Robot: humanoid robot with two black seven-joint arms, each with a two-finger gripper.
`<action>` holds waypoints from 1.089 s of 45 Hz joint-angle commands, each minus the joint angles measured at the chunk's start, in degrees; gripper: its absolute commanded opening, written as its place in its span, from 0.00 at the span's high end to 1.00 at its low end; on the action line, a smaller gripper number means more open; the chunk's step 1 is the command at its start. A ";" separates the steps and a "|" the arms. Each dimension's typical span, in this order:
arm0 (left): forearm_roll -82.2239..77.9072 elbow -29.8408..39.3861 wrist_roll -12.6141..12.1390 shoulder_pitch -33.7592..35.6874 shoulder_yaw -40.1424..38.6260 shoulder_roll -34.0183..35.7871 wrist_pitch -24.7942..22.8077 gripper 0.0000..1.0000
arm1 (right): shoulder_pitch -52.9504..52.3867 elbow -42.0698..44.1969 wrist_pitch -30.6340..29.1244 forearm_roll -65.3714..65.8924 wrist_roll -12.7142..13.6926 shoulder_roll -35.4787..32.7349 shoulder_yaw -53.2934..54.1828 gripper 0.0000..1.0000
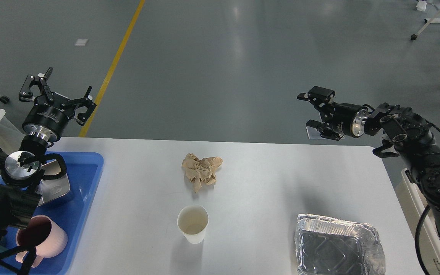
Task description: Tidy desktop
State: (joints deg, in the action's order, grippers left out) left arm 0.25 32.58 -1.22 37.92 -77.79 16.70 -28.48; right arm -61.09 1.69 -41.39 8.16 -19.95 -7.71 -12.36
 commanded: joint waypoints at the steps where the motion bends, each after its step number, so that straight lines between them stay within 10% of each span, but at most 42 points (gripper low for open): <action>1: -0.07 -0.06 -0.01 -0.04 0.01 -0.09 0.18 0.01 | -1.40 0.69 1.66 -0.25 -0.44 -0.20 0.32 0.00; 18: -0.16 -0.06 -0.01 -0.13 0.45 0.08 0.35 0.01 | -2.72 -0.45 2.55 0.46 -0.53 -1.78 0.14 0.00; 29: -0.25 -0.06 -0.09 -0.30 0.89 -0.01 0.27 0.01 | -4.92 -34.80 10.35 0.90 -0.53 -16.02 0.23 0.00; 49: -0.25 -0.06 -0.09 -0.22 0.98 -0.09 0.27 0.01 | -4.22 -35.44 15.91 0.90 -1.06 -19.98 0.32 0.00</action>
State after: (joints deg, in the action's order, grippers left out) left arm 0.00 32.51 -1.32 37.65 -76.80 16.75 -28.30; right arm -66.17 -34.14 -24.57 9.08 -20.99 -27.19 -12.03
